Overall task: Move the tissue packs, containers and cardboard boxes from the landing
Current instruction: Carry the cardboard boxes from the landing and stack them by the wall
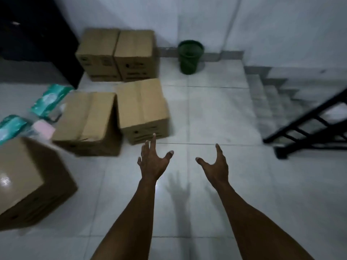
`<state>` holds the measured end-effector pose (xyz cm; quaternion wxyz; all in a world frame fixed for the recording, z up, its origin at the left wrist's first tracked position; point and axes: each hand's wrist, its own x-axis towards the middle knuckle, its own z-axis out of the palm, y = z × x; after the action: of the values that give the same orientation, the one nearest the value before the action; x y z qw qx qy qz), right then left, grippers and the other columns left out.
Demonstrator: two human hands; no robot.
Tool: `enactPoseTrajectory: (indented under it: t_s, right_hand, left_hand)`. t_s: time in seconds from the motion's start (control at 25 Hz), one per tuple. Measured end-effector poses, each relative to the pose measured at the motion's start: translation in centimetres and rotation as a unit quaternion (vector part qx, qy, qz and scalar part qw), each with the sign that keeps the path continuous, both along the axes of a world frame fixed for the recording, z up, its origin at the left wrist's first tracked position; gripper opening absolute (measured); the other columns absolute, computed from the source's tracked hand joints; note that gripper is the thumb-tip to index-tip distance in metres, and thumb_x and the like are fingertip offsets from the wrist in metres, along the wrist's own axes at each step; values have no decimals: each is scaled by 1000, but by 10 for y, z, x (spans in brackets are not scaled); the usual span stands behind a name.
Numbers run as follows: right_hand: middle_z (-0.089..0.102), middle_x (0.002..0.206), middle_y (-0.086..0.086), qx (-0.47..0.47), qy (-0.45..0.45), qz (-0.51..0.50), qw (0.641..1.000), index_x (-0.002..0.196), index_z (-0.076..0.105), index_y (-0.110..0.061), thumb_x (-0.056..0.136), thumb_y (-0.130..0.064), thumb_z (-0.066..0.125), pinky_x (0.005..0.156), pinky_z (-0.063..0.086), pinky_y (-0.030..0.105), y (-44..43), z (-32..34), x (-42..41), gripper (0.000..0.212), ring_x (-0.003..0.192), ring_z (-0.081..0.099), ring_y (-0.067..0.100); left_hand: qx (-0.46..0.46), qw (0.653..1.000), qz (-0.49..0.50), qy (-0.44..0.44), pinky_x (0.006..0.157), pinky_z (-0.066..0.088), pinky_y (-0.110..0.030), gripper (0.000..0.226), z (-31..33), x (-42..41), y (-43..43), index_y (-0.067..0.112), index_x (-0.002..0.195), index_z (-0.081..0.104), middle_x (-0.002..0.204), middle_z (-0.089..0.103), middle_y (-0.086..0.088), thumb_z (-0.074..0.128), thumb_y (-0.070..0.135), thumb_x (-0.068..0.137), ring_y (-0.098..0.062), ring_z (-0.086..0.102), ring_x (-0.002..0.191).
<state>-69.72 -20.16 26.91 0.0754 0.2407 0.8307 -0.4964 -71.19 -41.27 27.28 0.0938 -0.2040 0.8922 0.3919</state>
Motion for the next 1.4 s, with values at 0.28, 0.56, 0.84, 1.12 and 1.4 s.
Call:
enactPoseTrajectory:
  t_s: [0.28,0.56,0.84,1.12,1.4]
  right_hand:
    - [33,156,6,-5,-12,-239,971,154,22,-33,76,-43,79,114,30,41,339,9,151,98,142,32,25]
    - [36,154,9,16,-45,-462,886,154,25,-25,75,-39,82,115,32,41,573,-33,313,99,141,34,28]
    - [34,156,6,9,-71,-596,800,154,25,-20,73,-53,78,116,30,44,716,-87,422,102,143,33,26]
    - [55,132,-2,24,-73,-679,730,148,35,-23,75,-43,80,88,50,28,836,-158,551,88,115,56,16]
    - [50,139,0,0,-65,-693,718,150,28,-32,71,-43,83,87,43,28,922,-246,644,97,123,50,18]
  left_hand:
    - [32,972,-233,-25,117,15,-54,93,2,59,368,45,153,8,163,19,-2,63,65,81,-15,6,151]
    - [35,883,-463,-64,116,18,-57,95,-45,145,666,48,152,7,162,19,-3,64,66,79,-17,9,151]
    - [12,779,-617,-109,115,18,-56,93,-103,231,868,49,152,7,163,19,-3,63,67,79,-19,8,151]
    - [-21,699,-708,-98,114,18,-58,90,-175,342,1037,50,152,6,163,16,-1,59,67,82,-20,9,151]
    - [-48,653,-750,-97,113,25,-62,93,-260,445,1157,47,153,1,163,16,-2,64,57,85,-26,12,151]
